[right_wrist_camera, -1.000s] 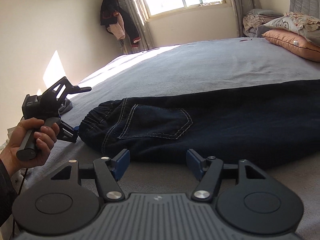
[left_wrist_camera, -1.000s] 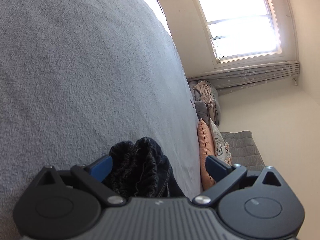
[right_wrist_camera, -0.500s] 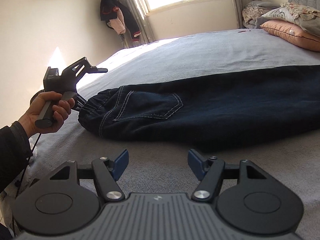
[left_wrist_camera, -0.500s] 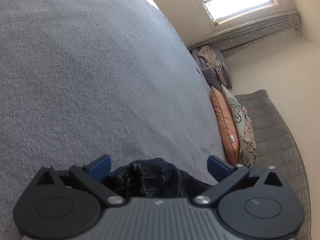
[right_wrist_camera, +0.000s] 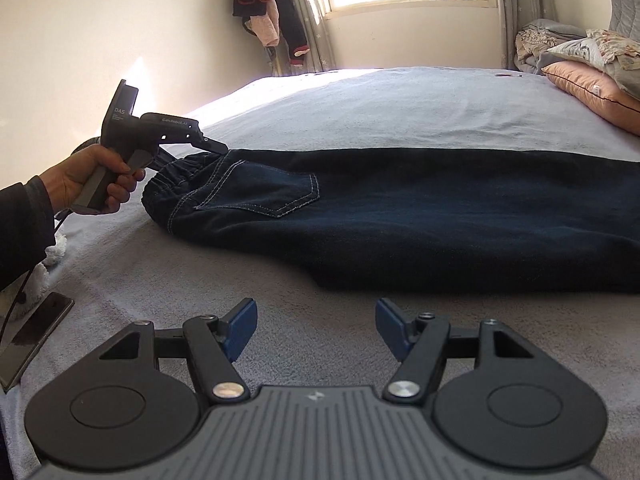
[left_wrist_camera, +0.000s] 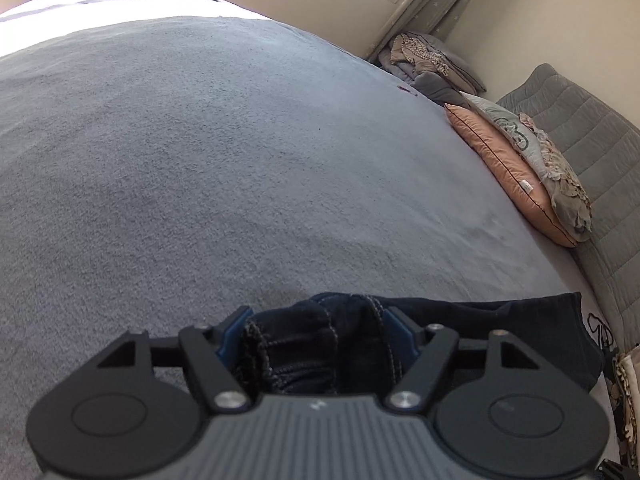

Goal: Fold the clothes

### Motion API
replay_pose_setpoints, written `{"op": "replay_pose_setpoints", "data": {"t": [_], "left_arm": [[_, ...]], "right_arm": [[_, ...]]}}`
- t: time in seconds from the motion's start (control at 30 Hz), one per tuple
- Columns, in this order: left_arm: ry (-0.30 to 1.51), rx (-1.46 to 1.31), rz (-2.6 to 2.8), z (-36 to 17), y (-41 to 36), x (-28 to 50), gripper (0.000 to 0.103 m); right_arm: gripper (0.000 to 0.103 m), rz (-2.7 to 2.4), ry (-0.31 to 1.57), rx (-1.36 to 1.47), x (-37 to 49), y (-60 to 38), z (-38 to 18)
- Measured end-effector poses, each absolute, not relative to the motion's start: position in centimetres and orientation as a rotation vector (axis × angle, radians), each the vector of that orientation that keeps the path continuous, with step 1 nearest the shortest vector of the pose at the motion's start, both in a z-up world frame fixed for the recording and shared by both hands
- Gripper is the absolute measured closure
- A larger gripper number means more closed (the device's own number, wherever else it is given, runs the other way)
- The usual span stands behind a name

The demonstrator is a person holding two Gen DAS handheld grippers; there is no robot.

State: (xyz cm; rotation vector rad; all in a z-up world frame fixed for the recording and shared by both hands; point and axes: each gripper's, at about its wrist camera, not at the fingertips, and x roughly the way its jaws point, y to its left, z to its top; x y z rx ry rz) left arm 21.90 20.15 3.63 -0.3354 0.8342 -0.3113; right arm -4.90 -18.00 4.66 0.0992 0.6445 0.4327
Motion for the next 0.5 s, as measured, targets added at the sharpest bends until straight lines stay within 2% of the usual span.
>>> {"op": "replay_pose_setpoints", "data": {"t": [0.07, 0.1, 0.27, 0.4, 0.5], "left_arm": [[0.838, -0.286, -0.258, 4.2, 19.5, 21.6, 0.058], [0.839, -0.262, -0.231, 4.5, 19.1, 21.5, 0.061], [0.808, -0.215, -0.182, 6.1, 18.0, 19.8, 0.07], [0.788, -0.313, -0.2, 7.3, 18.9, 17.9, 0.077], [0.763, -0.404, -0.247, 8.0, 20.1, 16.6, 0.077]], "right_arm": [[0.034, 0.444, 0.651, 0.092, -5.0, -17.9, 4.7], [0.034, 0.447, 0.645, 0.083, -5.1, -17.8, 4.9], [0.034, 0.459, 0.616, 0.076, -5.6, -17.7, 5.5], [0.034, 0.464, 0.621, 0.08, -5.7, -17.5, 5.5], [0.034, 0.473, 0.61, 0.079, -5.9, -17.3, 5.8]]}}
